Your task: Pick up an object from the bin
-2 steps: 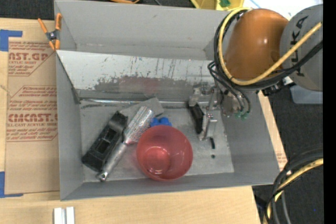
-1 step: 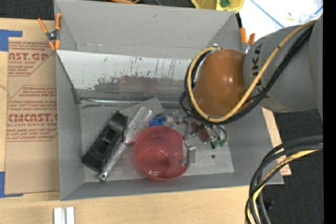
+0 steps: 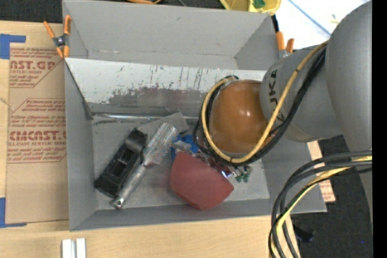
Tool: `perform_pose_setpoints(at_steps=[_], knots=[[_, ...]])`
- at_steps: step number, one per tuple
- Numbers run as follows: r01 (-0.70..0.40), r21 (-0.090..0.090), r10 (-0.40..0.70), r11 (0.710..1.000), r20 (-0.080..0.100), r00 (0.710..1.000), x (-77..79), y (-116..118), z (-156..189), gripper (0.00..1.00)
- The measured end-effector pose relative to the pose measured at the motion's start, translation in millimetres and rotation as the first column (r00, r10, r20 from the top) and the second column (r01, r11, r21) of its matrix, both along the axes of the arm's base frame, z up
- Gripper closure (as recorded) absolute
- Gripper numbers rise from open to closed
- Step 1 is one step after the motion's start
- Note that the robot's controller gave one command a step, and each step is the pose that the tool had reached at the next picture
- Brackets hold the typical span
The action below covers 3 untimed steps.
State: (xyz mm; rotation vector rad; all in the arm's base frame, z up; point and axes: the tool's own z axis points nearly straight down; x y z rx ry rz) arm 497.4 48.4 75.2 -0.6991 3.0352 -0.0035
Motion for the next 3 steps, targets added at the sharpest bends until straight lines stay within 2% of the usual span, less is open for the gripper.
perform_pose_setpoints(at_steps=[1,2,3], knots=[[-0.390,-0.010,0.390,0.921,-0.005,0.921,-7.5,-14.3,-4.7,0.00],[-0.016,0.001,0.016,1.000,0.000,1.000,-0.3,1.1,-0.5,0.00],[-0.338,-0.009,0.338,0.941,0.012,0.941,-1.7,-9.9,-1.9,1.00]])
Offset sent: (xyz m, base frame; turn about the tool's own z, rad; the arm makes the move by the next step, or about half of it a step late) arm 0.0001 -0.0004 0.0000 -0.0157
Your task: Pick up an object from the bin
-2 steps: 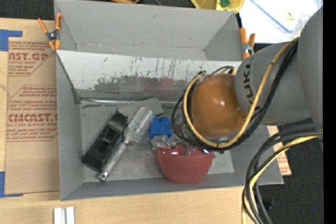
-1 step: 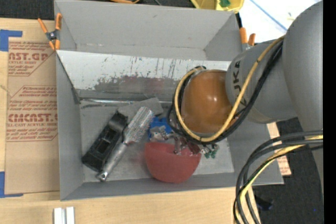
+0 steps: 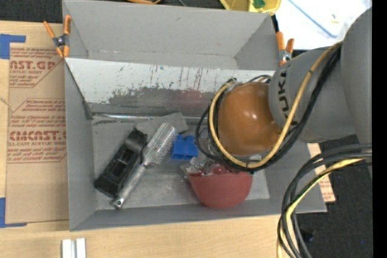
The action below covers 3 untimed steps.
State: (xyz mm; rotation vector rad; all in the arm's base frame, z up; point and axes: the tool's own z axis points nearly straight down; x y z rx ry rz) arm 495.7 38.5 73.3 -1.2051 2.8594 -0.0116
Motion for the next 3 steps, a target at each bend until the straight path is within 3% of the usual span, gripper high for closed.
perform_pose_setpoints(at_steps=[2,3], knots=[[0.000,0.001,0.000,1.000,0.000,1.000,0.0,0.6,13.1,1.00],[0.000,0.001,0.000,1.000,-0.009,1.000,-2.6,0.9,44.6,1.00]])
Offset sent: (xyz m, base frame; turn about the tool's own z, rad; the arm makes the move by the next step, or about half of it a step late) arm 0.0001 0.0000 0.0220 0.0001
